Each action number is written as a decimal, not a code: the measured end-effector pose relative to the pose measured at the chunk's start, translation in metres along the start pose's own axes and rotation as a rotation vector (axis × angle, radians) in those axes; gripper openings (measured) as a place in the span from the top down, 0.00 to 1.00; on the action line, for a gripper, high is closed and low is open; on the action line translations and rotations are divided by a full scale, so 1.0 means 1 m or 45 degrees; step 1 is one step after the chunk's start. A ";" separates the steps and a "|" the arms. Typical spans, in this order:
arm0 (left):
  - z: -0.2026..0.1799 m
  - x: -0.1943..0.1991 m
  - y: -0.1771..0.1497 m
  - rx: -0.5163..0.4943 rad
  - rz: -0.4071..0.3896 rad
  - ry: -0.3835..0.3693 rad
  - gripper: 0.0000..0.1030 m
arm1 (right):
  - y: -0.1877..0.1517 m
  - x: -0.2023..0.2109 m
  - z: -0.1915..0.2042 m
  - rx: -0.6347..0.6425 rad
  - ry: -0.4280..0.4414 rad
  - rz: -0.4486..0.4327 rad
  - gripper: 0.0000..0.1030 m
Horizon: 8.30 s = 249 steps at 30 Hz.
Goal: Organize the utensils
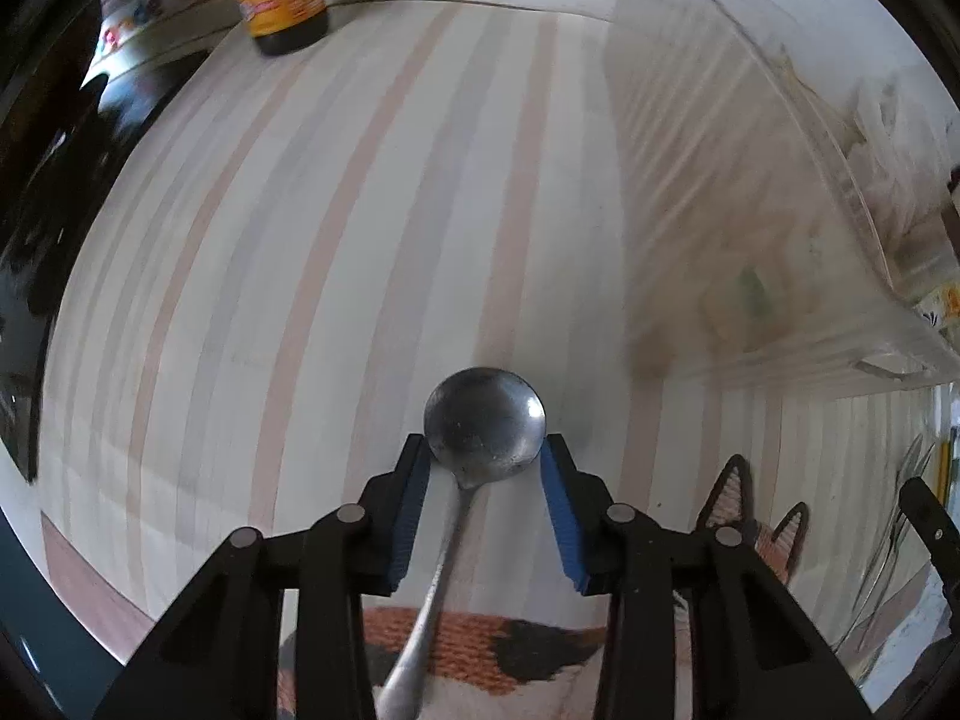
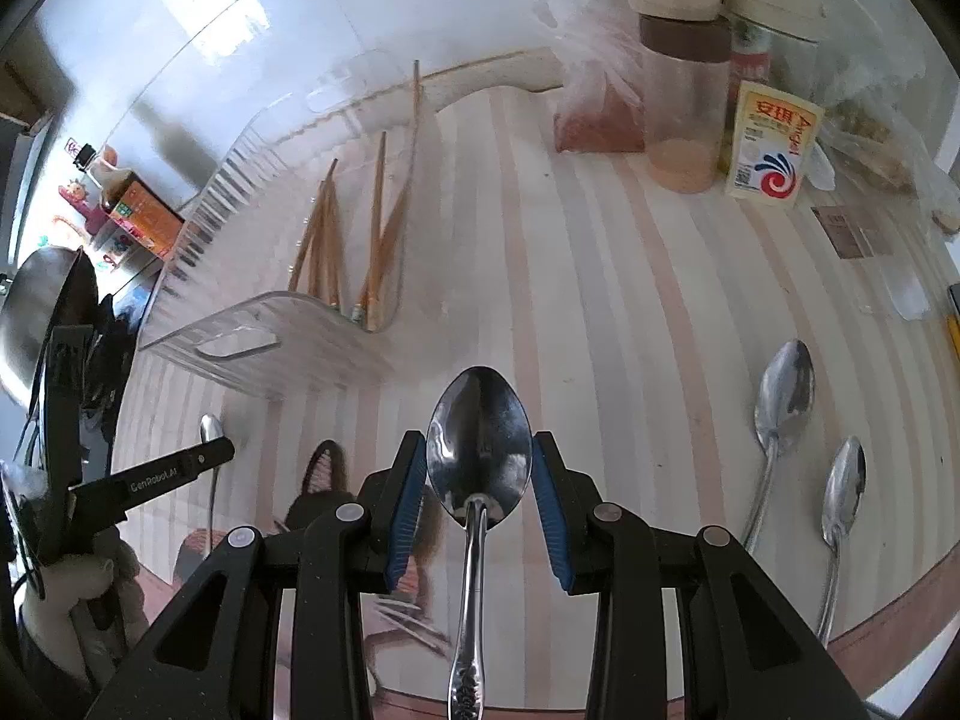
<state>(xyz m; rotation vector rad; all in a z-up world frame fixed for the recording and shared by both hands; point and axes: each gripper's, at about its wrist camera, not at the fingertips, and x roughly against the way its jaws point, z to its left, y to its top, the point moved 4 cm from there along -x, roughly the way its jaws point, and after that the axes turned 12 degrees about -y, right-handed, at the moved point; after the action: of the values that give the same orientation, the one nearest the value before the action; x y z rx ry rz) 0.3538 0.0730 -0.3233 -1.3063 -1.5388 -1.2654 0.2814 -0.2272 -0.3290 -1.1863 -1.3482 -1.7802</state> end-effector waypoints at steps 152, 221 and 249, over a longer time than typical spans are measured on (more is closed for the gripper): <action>-0.381 -0.134 -0.062 -0.823 0.254 -0.085 0.69 | -0.018 -0.012 -0.306 -0.499 -0.384 0.189 0.63; -0.118 -0.014 -0.074 -0.404 0.041 0.020 0.69 | -0.020 0.000 -0.005 0.244 -0.180 0.048 0.64; -0.173 0.184 0.058 -0.379 -0.448 -0.263 0.69 | 0.138 0.139 0.032 0.060 0.262 -0.320 0.64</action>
<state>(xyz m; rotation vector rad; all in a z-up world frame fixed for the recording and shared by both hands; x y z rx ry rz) 0.3627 -0.0503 -0.0952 -1.4292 -1.8377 -1.6743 0.3517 -0.2312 -0.1430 -0.8113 -1.4565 -1.9713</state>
